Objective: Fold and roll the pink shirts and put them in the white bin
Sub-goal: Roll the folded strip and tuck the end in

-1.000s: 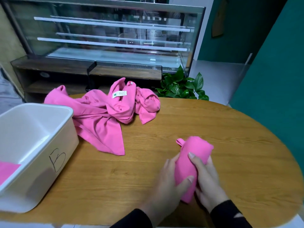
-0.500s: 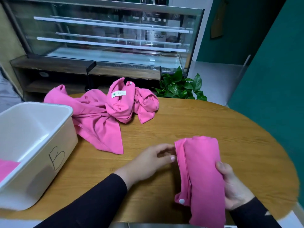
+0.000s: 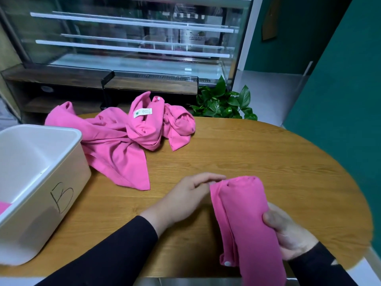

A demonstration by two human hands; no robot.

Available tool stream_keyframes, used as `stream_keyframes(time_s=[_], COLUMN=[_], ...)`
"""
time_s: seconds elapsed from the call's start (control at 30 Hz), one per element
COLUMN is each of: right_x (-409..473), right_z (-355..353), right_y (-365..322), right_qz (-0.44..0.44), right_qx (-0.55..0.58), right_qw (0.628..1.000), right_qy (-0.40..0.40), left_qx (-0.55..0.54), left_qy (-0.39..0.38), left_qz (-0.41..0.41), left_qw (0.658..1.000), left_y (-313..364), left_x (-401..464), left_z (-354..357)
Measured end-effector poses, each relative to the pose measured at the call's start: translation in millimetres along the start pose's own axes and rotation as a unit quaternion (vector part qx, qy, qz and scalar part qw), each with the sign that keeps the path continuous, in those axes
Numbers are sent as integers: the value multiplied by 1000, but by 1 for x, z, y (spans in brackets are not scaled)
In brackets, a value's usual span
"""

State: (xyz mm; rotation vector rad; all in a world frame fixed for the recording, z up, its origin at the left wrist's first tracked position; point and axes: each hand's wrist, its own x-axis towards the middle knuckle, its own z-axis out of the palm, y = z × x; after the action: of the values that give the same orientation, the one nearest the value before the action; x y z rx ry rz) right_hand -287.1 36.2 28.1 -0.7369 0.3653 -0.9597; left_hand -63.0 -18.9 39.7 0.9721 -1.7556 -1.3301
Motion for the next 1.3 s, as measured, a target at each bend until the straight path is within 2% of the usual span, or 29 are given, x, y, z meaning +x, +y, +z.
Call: stream_keyframes(time_s=[0.07,0.17,0.27,0.4,0.5,0.57,0.73,0.87,0.93,1.0,1.07,1.13,1.17,1.2,1.27,1.3], right_x=[5,10,18,27,33,34,35,38,42,48,53,56,56,56,51,47], right_z=[10,18,19,26,30,32,35,38,36,33,30,29,31,32,30,30], right_y=[-2,-4,3,12,18,23,10,2,2,1,4,9,12,15,17,14], right_qz=[15,0,44,87,50,29,26,40,44,37,21,15,26,37,36,37], right_qx=[-28,-28,-24,-37,-164,-209,-200,-250,-316,-425,-512,-557,-547,-497,-308,-223], right_qw=[999,990,979,965,943,940,917,906,882,831,776,750,768,817,930,959], right_qy=[38,140,196,244,286,270,343,341,348,358,368,357,332,290,197,174], left_qx=[-37,-67,-97,-15,81,120,218,155,130,104,27,-47,-64,-74,-73,-70], left_qy=[67,103,124,235,313,347,323,314,319,322,334,348,358,373,405,416], left_qz=[-6,-30,-100,-111,-93,-76,-29,-67,-78,-82,-95,-117,-121,-119,-108,-105], left_qw=[997,992,982,966,942,927,920,934,935,937,937,929,924,917,905,901], left_y=[1,1,-4,-8,-11,-15,-22,-19,-17,-15,-15,-18,-19,-20,-25,-26], left_x=[-1,-1,3,9,9,10,10,8,10,13,16,19,20,20,21,21], left_z=[4,21,36,42,47,48,50,59,55,50,46,45,45,43,40,40])
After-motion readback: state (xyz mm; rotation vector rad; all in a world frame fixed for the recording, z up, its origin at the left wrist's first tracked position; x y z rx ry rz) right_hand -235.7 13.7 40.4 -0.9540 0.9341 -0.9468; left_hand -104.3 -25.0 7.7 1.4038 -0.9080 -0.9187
